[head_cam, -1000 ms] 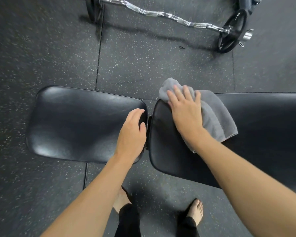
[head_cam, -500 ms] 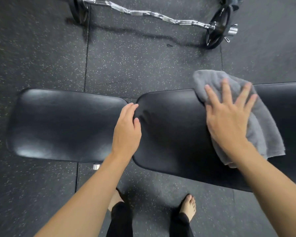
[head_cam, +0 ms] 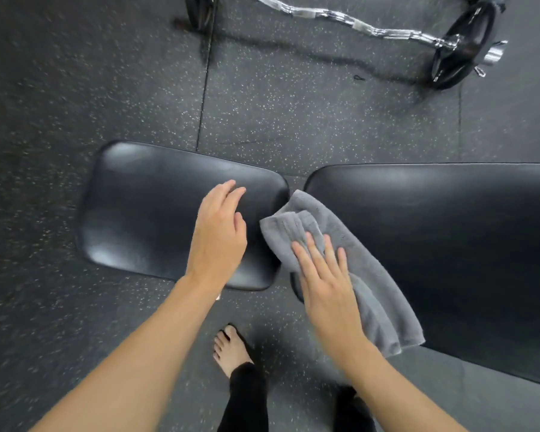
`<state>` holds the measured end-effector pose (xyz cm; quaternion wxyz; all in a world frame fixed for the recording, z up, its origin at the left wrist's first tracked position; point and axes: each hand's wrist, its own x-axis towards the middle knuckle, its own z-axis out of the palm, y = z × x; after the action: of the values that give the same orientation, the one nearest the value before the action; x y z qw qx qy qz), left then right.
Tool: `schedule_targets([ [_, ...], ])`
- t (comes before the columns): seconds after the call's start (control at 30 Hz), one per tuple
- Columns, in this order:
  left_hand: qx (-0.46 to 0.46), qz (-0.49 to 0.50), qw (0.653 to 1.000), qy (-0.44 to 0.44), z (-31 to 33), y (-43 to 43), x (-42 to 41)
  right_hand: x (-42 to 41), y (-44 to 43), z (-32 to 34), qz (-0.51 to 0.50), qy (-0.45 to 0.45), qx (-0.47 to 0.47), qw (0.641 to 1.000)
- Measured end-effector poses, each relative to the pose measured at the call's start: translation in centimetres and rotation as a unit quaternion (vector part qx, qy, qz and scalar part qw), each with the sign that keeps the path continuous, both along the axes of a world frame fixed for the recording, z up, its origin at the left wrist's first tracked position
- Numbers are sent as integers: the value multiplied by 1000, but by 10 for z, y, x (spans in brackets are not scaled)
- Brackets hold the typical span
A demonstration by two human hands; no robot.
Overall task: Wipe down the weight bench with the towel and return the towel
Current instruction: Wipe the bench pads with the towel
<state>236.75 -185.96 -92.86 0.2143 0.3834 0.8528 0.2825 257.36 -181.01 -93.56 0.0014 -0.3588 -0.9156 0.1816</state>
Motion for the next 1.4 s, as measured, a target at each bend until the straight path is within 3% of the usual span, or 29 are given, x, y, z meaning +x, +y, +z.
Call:
schedule_targets([
  [0.13,-46,39,995,75,-5,-52,-61,-93,-32,-35,-136,128,-186,964],
  [0.27,-73,8,984,160,-7,-90,-108,-149,-69,-56,-264,171,-147,938],
  [0.37,-32,18,989,145,-5,-106,-130,-187,-105,-50,-132,203,-155,958],
  [0.5,49,160,981,93,7,-116,-149,-257,-127,-43,39,204,-69,976],
  [0.63,79,189,973,102,16,-120,-165,-320,-82,-35,97,166,5,981],
  [0.7,68,174,978,89,17,-118,-170,-336,-51,-34,73,115,27,990],
  [0.83,32,136,989,55,19,-110,-169,-317,13,-44,-63,65,23,996],
  [1.03,-5,125,992,27,14,-101,-167,-224,56,-61,-118,33,-6,992],
  [1.27,-6,143,989,21,12,-98,-167,-139,-44,-71,-241,91,-68,964],
  [1.4,14,159,987,10,11,-98,-167,-108,-126,-78,-180,133,-87,971],
])
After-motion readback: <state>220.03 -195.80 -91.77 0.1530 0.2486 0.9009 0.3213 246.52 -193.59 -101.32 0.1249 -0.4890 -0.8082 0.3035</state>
